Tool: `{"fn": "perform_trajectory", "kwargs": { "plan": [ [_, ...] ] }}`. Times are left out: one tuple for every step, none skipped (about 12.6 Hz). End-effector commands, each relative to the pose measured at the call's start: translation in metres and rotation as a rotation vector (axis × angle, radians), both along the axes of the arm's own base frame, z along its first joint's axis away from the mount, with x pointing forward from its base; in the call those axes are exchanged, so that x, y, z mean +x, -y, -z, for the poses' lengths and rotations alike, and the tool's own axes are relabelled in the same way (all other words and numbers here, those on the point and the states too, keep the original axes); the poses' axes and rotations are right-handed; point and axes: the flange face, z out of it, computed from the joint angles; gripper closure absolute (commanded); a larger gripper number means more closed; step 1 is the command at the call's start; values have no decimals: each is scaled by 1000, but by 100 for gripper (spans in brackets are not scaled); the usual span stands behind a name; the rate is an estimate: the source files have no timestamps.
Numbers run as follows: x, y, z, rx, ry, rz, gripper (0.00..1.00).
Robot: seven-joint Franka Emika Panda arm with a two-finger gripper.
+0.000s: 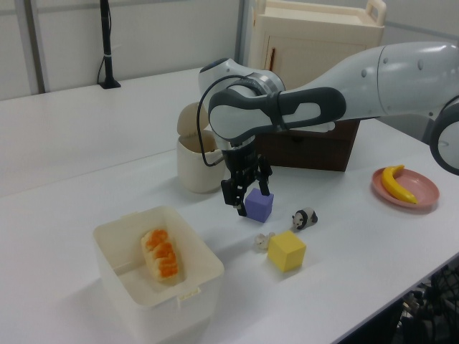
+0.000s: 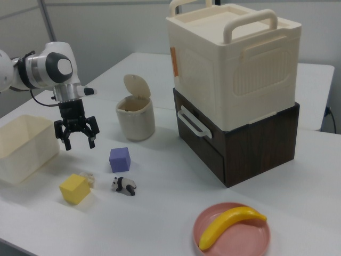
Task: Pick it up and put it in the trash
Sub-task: 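Lower the open gripper around the white paper scrap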
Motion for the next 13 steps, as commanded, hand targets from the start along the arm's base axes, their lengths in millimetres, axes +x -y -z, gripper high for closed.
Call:
{"fn": "perform_trajectory", "kwargs": {
  "plan": [
    [-9,-10,3,-28,1,-3,0],
    [-9,-1,8,-29,-11,7,0],
    [-6,14,13,-31,-21,24,0],
    [-1,35,14,-34,-25,55,0],
    [4,56,15,-33,-31,82,0],
    [8,80,22,-33,-44,119,0],
    [5,84,38,-43,-91,129,0],
    [0,83,44,-53,-120,126,0],
    [-7,82,55,-60,-150,123,0],
    [-17,72,68,-68,-181,101,0],
    [-24,55,80,-73,-204,76,0],
    [-27,46,85,-75,-213,64,0],
    [-30,34,93,-79,-227,47,0]
  ]
}}
